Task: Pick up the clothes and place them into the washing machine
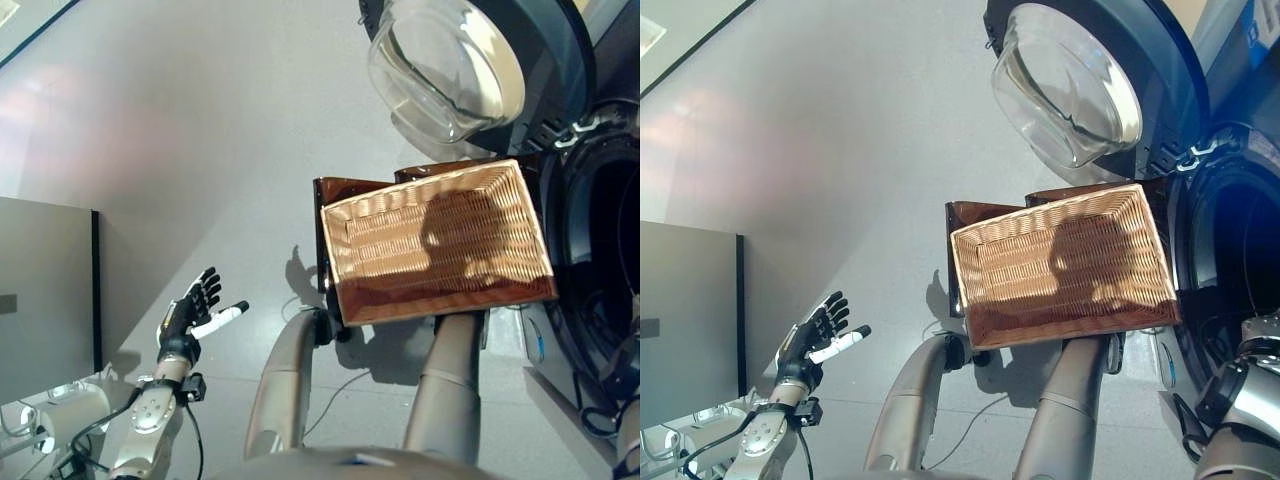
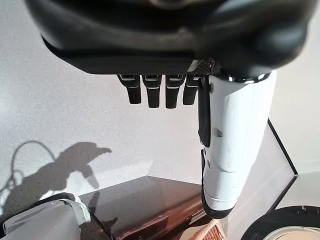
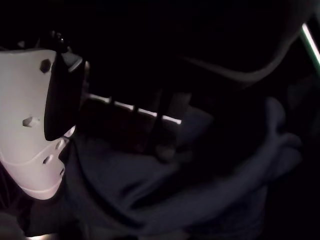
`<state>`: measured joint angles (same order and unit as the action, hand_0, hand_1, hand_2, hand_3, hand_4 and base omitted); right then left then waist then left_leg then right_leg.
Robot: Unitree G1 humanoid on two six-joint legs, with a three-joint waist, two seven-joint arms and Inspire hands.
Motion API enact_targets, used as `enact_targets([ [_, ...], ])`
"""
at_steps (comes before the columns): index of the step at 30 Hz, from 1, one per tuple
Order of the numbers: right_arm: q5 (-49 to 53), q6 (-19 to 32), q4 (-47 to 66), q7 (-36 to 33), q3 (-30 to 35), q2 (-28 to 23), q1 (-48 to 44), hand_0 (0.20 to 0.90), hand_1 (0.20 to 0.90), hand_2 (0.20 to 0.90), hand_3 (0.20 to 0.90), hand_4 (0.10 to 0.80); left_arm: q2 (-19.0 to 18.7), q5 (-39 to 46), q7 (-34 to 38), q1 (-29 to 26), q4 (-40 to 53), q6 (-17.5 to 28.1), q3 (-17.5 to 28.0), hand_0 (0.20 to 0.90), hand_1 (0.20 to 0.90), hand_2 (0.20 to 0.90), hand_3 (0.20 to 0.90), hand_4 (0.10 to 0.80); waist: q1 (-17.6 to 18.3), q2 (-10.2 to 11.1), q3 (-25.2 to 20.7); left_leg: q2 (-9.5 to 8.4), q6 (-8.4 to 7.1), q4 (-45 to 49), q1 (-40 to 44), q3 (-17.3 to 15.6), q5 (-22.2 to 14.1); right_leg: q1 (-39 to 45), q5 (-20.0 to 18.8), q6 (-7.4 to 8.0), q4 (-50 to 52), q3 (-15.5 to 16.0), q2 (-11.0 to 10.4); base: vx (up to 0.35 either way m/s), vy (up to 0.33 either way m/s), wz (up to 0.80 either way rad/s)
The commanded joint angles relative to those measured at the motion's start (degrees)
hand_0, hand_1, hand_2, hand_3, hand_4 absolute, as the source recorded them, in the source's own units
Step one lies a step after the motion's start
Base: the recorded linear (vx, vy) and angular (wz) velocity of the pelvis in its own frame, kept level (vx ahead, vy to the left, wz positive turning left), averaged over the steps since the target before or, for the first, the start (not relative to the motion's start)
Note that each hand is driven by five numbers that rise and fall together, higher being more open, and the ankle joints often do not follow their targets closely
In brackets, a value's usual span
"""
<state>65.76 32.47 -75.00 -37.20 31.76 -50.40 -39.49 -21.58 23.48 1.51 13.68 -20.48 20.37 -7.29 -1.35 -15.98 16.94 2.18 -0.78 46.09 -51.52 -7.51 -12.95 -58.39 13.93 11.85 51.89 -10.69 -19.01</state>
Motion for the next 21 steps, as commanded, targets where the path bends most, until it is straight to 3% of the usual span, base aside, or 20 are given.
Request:
enact_targets([
  [1, -1.49, 5.95, 1.05, 1.97, -3.48, -3.97, 2.71, 0.9, 0.9, 0.9, 0.9, 0.8, -4.36, 2.18, 3.36, 0.4, -1.64, 4.07, 7.45, 0.9, 0.9, 0.9, 0.9, 0.8, 1.65, 0.64, -2.6, 0.31, -0.24, -3.58, 2.34, 0.88, 1.21, -0.48, -6.77, -6.83, -2.41, 2.31, 2.47, 0.0, 0.0, 0.0],
  [12, -0.8, 5.19, 0.54, 3.97, -4.34, -2.49, 3.32, 0.9, 0.9, 0.9, 0.9, 0.8, -4.17, 2.04, 2.95, 0.24, -1.82, 4.15, 7.4, 0.9, 0.9, 0.9, 0.9, 0.8, 1.28, 1.11, -2.5, 0.27, -0.41, -2.84, 2.58, 1.46, -0.23, -0.07, -5.53, -6.55, -1.81, 2.08, 2.75, 0.009, -0.001, -0.01],
  [13, -1.4, 4.39, 1.15, 5.0, -5.43, -1.43, 3.77, 0.9, 0.9, 0.9, 0.9, 0.8, -4.18, 2.02, 2.88, 0.3, -1.58, 4.21, 7.47, 0.9, 0.9, 0.9, 0.9, 0.8, 1.42, 1.35, -1.97, 0.49, -0.08, -3.11, 2.16, 0.94, 1.22, -0.23, -7.25, -6.92, -2.69, 2.42, 2.74, 0.0, 0.0, 0.0],
  [15, -1.9, 3.6, 1.23, 5.82, -6.17, -0.94, 4.19, 0.9, 0.9, 0.9, 0.9, 0.8, -4.11, 1.89, 2.81, 0.21, -1.38, 4.29, 7.56, 0.9, 0.9, 0.9, 0.9, 0.8, 1.3, 1.54, -2.08, 0.32, -0.33, -2.85, 2.8, 1.53, -0.18, 0.35, -5.93, -6.6, -2.25, 2.18, 2.88, 0.0, 0.0, 0.0],
  [21, -3.59, 1.08, 0.27, 7.93, -9.19, 1.86, 5.44, 0.9, 0.9, 0.9, 0.9, 0.8, -4.74, 1.95, 2.14, 0.0, -0.82, 4.63, 7.82, 0.9, 0.9, 0.9, 0.9, 0.8, 1.03, 2.38, -0.89, 0.17, 0.33, -4.74, 3.5, 1.03, 1.64, 1.85, -8.97, -6.61, -5.44, 3.3, 2.18, -0.01, -0.003, -0.01],
])
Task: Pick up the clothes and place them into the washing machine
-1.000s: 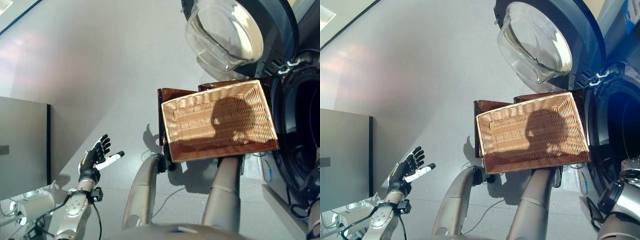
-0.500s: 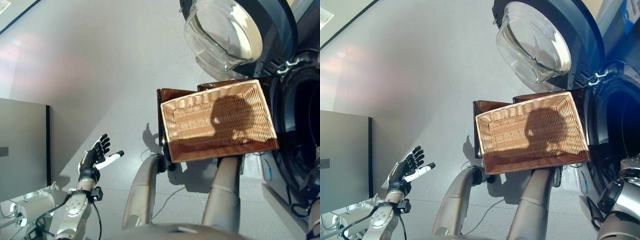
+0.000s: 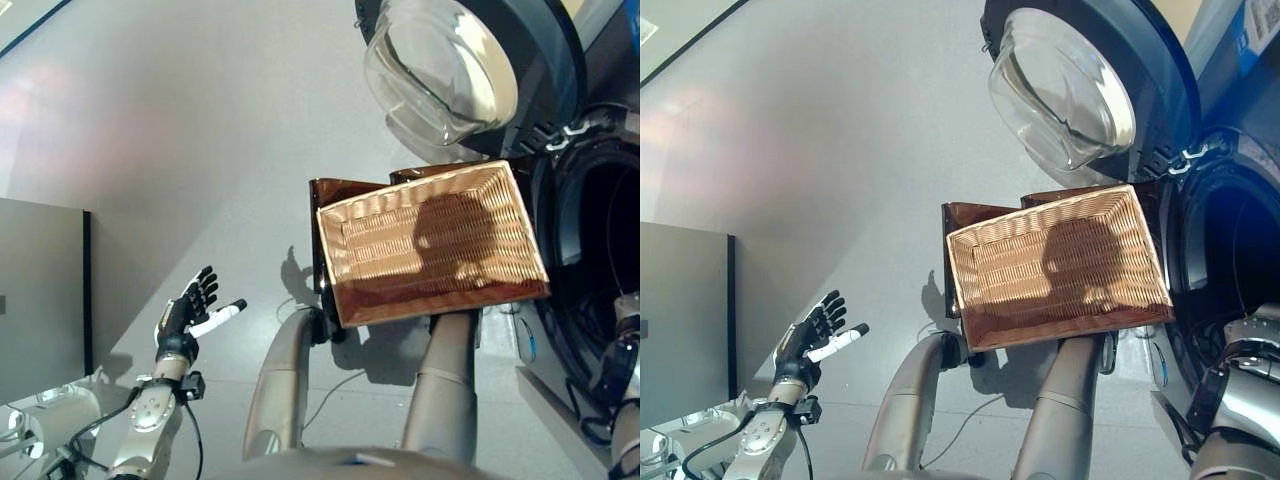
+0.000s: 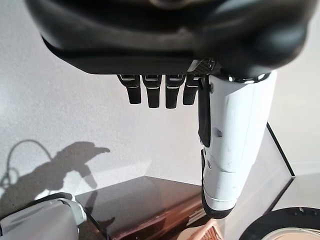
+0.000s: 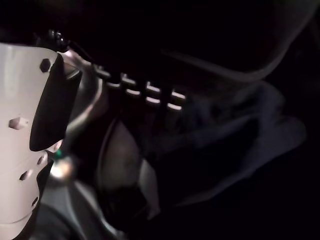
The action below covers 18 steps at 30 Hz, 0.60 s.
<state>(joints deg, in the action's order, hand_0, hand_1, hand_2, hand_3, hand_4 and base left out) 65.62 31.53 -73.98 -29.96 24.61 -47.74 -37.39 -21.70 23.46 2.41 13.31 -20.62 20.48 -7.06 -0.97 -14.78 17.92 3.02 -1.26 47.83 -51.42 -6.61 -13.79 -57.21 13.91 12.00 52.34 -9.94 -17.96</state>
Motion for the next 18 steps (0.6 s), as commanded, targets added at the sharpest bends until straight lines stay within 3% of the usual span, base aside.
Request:
enact_targets([
  [1, -4.29, 1.7, -0.54, 0.74, -2.98, 0.17, 3.48, 0.9, 0.9, 0.9, 0.9, 0.8, -4.78, 2.06, 1.18, 0.22, -0.59, 4.58, 7.66, 0.9, 0.9, 0.9, 0.9, 0.8, 0.38, 1.34, -2.11, -1.0, 0.58, -6.97, 4.16, 0.76, 1.43, 1.46, -8.16, -6.42, -6.26, 2.27, 1.13, -0.009, 0.005, -0.03],
  [3, -4.77, 1.47, 0.57, 1.48, -3.77, 2.18, 3.87, 0.9, 0.9, 0.9, 0.9, 0.8, -4.91, 1.98, 1.19, -0.09, -0.61, 4.8, 7.71, 0.9, 0.9, 0.9, 0.9, 0.8, 0.43, 1.76, -1.55, -1.17, 0.97, -9.89, 4.88, 0.17, 3.83, 2.61, -11.05, -6.56, -9.47, 3.03, 0.69, -0.052, 0.0, 0.02],
  [11, -6.45, 0.06, 0.71, 2.05, -4.95, 8.76, 6.03, 0.9, 0.9, 0.9, 0.9, 0.8, -4.77, 1.58, 1.63, -1.51, -1.84, 5.62, 7.56, 0.9, 0.9, 0.9, 0.9, 0.8, -0.35, 4.24, -1.21, -3.21, 0.85, -20.16, 11.48, 0.99, 7.34, 12.41, -16.67, -4.78, -22.62, 6.83, -1.43, 0.035, -0.018, 0.06],
  [18, -5.95, -1.19, -0.43, 3.15, -5.51, 13.94, 7.46, 0.9, 0.9, 0.9, 0.9, 0.8, -3.85, 0.62, 2.29, -3.15, -3.08, 5.63, 7.15, 0.9, 0.9, 0.9, 0.9, 0.8, -0.61, 7.08, -1.26, -3.04, 0.13, -27.86, 17.64, 2.02, 10.03, 20.98, -20.96, -3.42, -33.17, 10.62, -2.64, 0.085, -0.043, 0.07],
])
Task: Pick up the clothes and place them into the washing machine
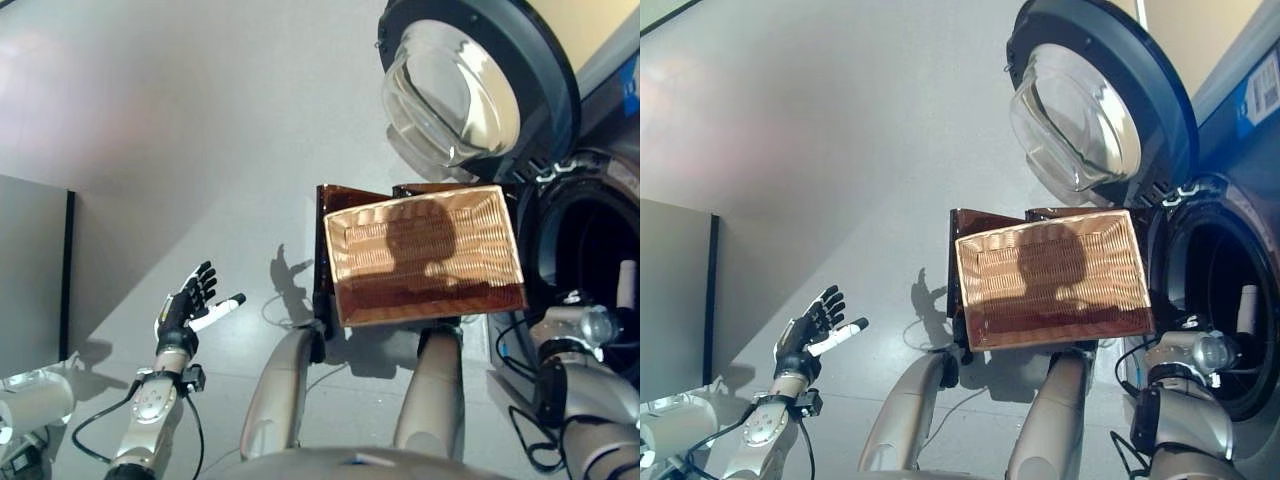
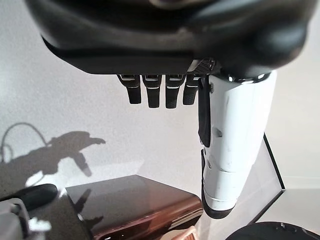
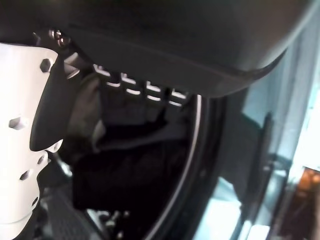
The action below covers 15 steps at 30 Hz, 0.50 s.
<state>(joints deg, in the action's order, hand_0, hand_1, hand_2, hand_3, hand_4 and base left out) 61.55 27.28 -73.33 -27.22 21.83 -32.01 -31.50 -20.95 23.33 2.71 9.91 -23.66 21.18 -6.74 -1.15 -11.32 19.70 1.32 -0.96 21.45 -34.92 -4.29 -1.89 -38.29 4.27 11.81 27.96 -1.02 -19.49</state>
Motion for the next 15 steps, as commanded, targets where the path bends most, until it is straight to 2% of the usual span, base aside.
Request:
enact_targets([
  [1, -2.92, 2.4, -1.18, 0.55, -3.44, -1.15, 1.95, 0.9, 0.9, 0.9, 0.9, 0.8, -4.36, 0.5, 2.22, 0.04, -0.8, 5.0, 6.87, 0.9, 0.9, 0.9, 0.9, 0.8, -0.59, 4.13, -3.39, -1.09, -0.32, -2.58, 2.11, -0.21, -1.46, 3.38, -11.57, -3.06, -10.13, 2.3, -1.09, 0.104, -0.031, -0.02],
  [8, -9.17, 0.02, -1.25, 2.32, -7.68, 3.84, 6.52, 0.9, 0.9, 0.9, 0.9, 0.8, -2.74, -1.18, 3.74, -1.79, -5.98, 5.19, 6.82, 0.9, 0.9, 0.9, 0.9, 0.8, -0.65, 8.12, -5.61, -0.05, -1.29, -9.23, 8.52, 0.54, 1.4, 11.38, -14.21, -2.14, -18.13, 5.64, -0.87, 0.103, -0.048, -0.06],
  [15, -12.3, -1.52, -1.8, 3.57, -10.78, 6.57, 7.41, 0.9, 0.9, 0.9, 0.9, 0.8, -1.89, -2.95, 4.55, -2.24, -7.15, 4.6, 6.41, 0.9, 0.9, 0.9, 0.9, 0.8, -0.66, 9.73, -6.65, 0.49, -1.73, -13.35, 13.16, 0.71, 2.76, 15.54, -15.09, -1.68, -21.49, 7.27, -0.35, 0.069, -0.026, -0.02],
])
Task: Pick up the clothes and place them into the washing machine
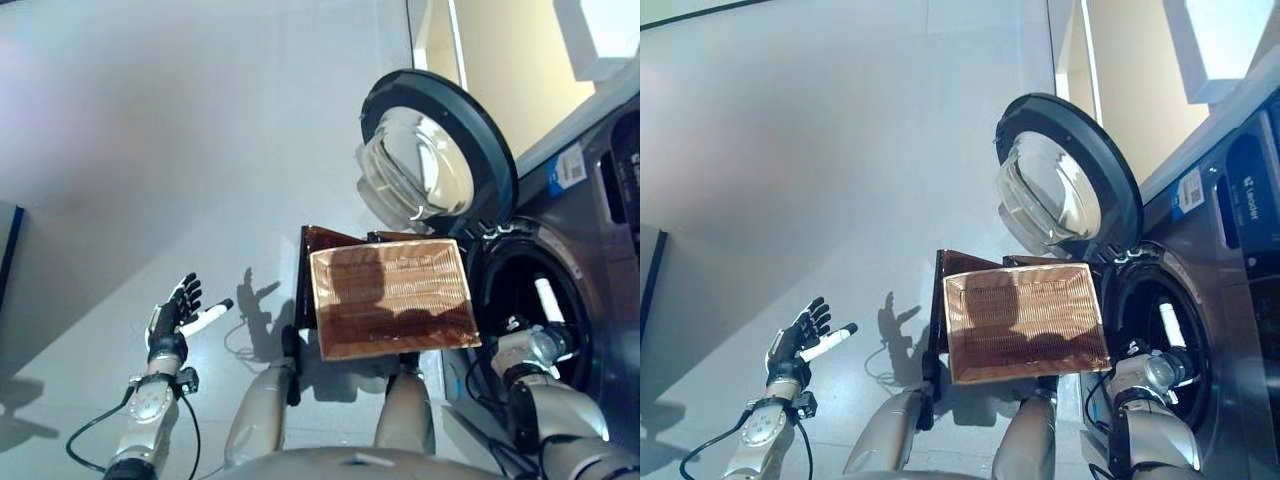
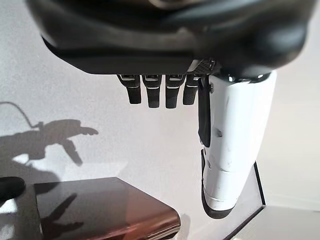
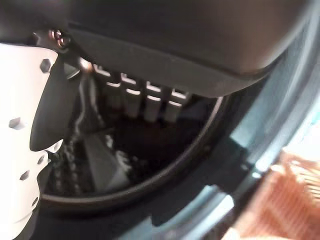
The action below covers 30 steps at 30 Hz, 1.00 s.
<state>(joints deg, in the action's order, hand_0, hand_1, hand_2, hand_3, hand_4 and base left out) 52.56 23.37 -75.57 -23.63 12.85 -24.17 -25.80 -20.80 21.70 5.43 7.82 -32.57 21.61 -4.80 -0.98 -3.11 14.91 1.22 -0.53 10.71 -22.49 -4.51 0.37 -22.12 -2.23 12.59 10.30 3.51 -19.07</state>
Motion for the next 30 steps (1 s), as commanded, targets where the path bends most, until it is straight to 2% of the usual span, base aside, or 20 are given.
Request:
enact_targets([
  [1, -4.4, 1.8, 0.62, 0.57, -3.12, -0.67, 1.84, 0.9, 0.9, 0.9, 0.9, 0.8, -1.78, -1.38, 1.69, -0.09, 1.8, 4.16, 4.36, 0.9, 0.9, 0.9, 0.9, 0.8, -0.95, 1.79, -2.1, 0.76, -2.25, -3.17, 1.27, 0.93, 0.73, -0.15, -8.7, -2.39, -4.3, 2.96, -0.65, 0.047, -0.017, 0.0],
  [11, -16.18, -1.47, 4.29, 3.65, -13.01, 4.96, 4.56, 0.9, 0.9, 0.9, 0.9, 0.8, 0.32, -1.73, 1.44, -0.28, -0.71, 3.6, 4.6, 0.9, 0.9, 0.9, 0.9, 0.8, -1.6, 3.63, -4.58, 2.06, -2.97, -8.7, 6.76, 1.55, 3.02, 4.42, -8.91, -1.92, -6.94, 5.01, 0.76, 0.059, -0.017, -0.03],
  [23, -21.29, -2.8, 7.99, 9.78, -15.47, 9.47, 13.19, 0.9, 0.9, 0.9, 0.9, 0.8, 2.54, -3.06, 2.6, -2.57, -11.55, 3.08, 4.49, 0.9, 0.9, 0.9, 0.9, 0.8, -0.35, 6.36, -9.93, 3.89, -3.89, -13.84, 14.7, 0.9, 3.86, 11.09, -8.56, -1.21, -9.9, 7.39, 2.96, 0.08, -0.008, -0.05],
  [30, -31.3, -4.28, 13.58, 11.19, -21.07, 11.29, 19.13, 0.9, 0.9, 0.9, 0.9, 0.8, 3.55, -4.76, 2.91, -2.17, -12.04, 2.71, 3.81, 0.9, 0.9, 0.9, 0.9, 0.8, 0.5, 7.44, -13.02, 4.45, -3.94, -14.72, 18.5, 0.29, 3.17, 14.08, -7.75, -1.05, -10.33, 7.22, 3.95, 0.065, 0.002, -0.11],
])
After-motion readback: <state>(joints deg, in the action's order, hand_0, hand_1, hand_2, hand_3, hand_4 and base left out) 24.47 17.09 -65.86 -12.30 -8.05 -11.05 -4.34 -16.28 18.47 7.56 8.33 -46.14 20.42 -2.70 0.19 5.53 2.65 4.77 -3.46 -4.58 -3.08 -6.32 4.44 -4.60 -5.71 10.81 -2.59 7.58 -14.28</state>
